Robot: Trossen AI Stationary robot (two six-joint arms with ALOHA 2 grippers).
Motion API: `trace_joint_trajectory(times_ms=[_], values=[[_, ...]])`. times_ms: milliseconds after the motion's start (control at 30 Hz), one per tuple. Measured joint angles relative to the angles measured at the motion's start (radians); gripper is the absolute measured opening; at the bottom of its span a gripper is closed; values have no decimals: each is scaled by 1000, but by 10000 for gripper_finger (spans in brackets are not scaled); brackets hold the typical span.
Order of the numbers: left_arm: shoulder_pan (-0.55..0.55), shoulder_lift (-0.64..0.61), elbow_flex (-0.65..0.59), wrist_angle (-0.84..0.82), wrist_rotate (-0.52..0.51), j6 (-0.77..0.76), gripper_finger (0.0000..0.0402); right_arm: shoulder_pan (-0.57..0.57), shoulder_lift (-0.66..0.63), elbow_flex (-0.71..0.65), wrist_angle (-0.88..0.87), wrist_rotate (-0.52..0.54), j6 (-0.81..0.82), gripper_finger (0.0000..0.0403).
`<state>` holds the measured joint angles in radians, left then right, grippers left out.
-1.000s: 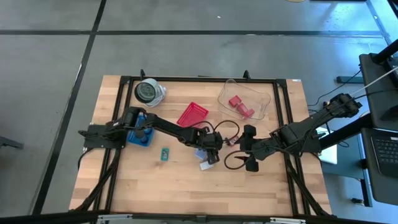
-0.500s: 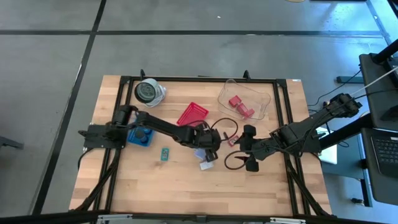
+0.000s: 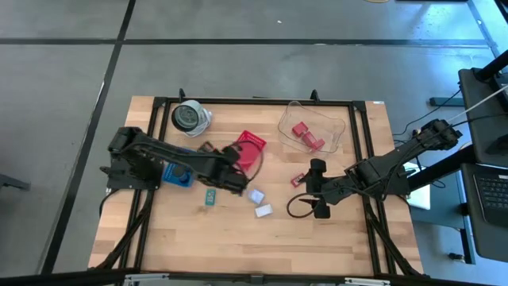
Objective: Pick & Place Office items
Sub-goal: Put the white hourglass into the blue bin
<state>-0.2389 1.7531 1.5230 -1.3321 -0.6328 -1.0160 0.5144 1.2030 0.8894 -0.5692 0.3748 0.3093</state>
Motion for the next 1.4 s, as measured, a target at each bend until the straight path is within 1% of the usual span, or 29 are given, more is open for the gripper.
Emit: trace_joint_trajectory(times_ms=[100, 167, 267, 367, 500, 633, 800, 1000, 1067, 1300, 1400], values=[[-28, -46, 0, -178, 59, -140, 193, 0, 0, 0, 1, 0, -4, 290], [-44, -63, -2, -250, 137, -213, 192, 0, 0, 0, 4, 3, -7, 290], [-62, -102, -48, -207, 262, -235, 192, 0, 0, 0, 6, 3, -9, 290], [-77, -104, -90, -239, 313, -310, 192, 0, 0, 0, 11, 3, -11, 290], [-98, -103, -172, -234, 376, -393, 192, 0, 0, 0, 15, 3, -14, 290], [-114, -103, -244, -239, 449, -435, 192, 0, 0, 0, 16, 3, -30, 291], [-117, -103, -260, -238, 568, -385, 192, 0, 0, 0, 22, 3, -31, 291], [-83, -103, -260, -239, 708, -290, 192, 0, 0, 0, 37, 3, -33, 291], [-69, -103, -260, -239, 731, -264, 192, 0, 0, 0, 43, 3, -33, 291], [-16, -103, -266, -238, 737, -191, 192, 0, 0, 0, 49, 3, -36, 291], [7, -103, -303, -238, 785, -160, 192, 0, 0, 0, 49, 3, -36, 291]])
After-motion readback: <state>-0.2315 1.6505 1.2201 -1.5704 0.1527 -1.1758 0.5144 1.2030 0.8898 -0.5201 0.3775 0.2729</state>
